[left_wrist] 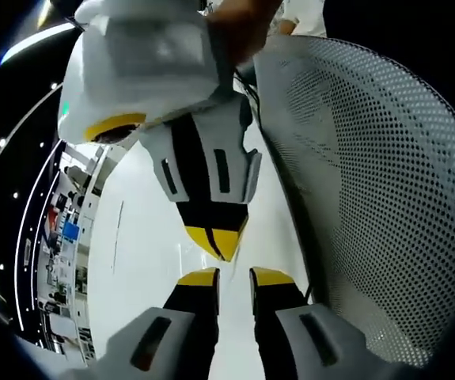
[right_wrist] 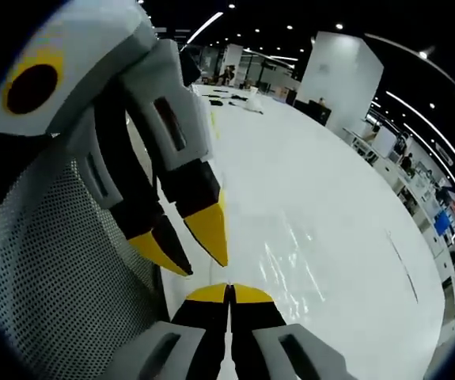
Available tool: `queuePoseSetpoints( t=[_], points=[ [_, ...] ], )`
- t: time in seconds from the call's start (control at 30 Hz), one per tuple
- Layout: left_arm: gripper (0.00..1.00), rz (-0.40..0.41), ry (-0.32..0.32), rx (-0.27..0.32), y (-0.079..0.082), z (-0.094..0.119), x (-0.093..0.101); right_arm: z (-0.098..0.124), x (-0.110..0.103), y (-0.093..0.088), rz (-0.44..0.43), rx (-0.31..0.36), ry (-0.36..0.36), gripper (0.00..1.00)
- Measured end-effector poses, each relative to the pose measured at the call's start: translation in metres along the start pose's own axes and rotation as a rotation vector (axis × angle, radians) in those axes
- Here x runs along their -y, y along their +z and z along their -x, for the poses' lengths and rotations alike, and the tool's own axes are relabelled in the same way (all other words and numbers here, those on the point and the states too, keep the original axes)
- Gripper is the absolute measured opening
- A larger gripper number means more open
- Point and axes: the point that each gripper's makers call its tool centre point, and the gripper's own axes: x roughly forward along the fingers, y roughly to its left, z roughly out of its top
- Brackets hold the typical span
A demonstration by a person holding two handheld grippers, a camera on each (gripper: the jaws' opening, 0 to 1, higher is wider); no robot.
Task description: Open the resealable bag by pulling the two sides of the seal apart until the entire bag opening is separated and visibly accessible.
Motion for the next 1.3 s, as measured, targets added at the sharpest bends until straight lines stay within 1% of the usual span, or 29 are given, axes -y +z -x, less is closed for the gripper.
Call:
queuePoseSetpoints(
  t=[0.07, 0.2, 0.3, 0.4, 0.53, 0.63, 0.73, 0.9, 1.07, 1.13, 1.3],
  points=[
    [0.13, -0.009, -0.003, -0.012, -0.002, -0.001, 0.0, 0.0, -0.001, 0.002, 0.003, 0.005, 0.0, 0.0],
    [0.1, -0.024, 0.01, -0.015, -0.003, 0.0, -0.003, 0.0, 0.0, 0.006, -0.013, 0.018, -0.005, 0.0],
    [0.1, -0.026, 0.013, -0.013, -0.002, 0.001, -0.004, 0.001, 0.003, 0.008, -0.038, 0.03, -0.004, 0.0],
    [0.1, -0.026, 0.021, -0.008, -0.001, 0.002, -0.005, 0.001, 0.004, 0.01, -0.042, 0.035, -0.005, 0.0],
    [0.09, -0.027, 0.019, -0.037, -0.008, -0.001, -0.004, 0.003, 0.003, 0.013, -0.04, 0.044, 0.003, 0.0],
    [0.07, -0.011, 0.013, -0.056, -0.013, -0.003, -0.003, 0.005, 0.001, 0.015, -0.035, 0.05, 0.003, 0.0],
    [0.0, -0.004, 0.002, -0.061, -0.014, -0.004, 0.001, 0.007, 0.003, 0.016, -0.026, 0.053, -0.006, 0.0],
    [0.0, 0.018, 0.012, -0.047, -0.011, -0.003, 0.0, 0.01, 0.008, 0.016, -0.023, 0.058, -0.021, 0.0],
    [0.0, 0.043, 0.01, -0.045, -0.012, -0.003, 0.001, 0.011, 0.016, 0.016, -0.033, 0.062, -0.042, 0.0],
    [0.0, 0.056, 0.005, -0.046, -0.012, -0.003, 0.002, 0.013, 0.022, 0.018, -0.035, 0.072, -0.078, 0.0],
    [0.0, 0.121, 0.004, -0.029, -0.009, -0.004, 0.003, 0.019, 0.035, 0.022, -0.044, 0.095, -0.133, 0.0]
  ],
)
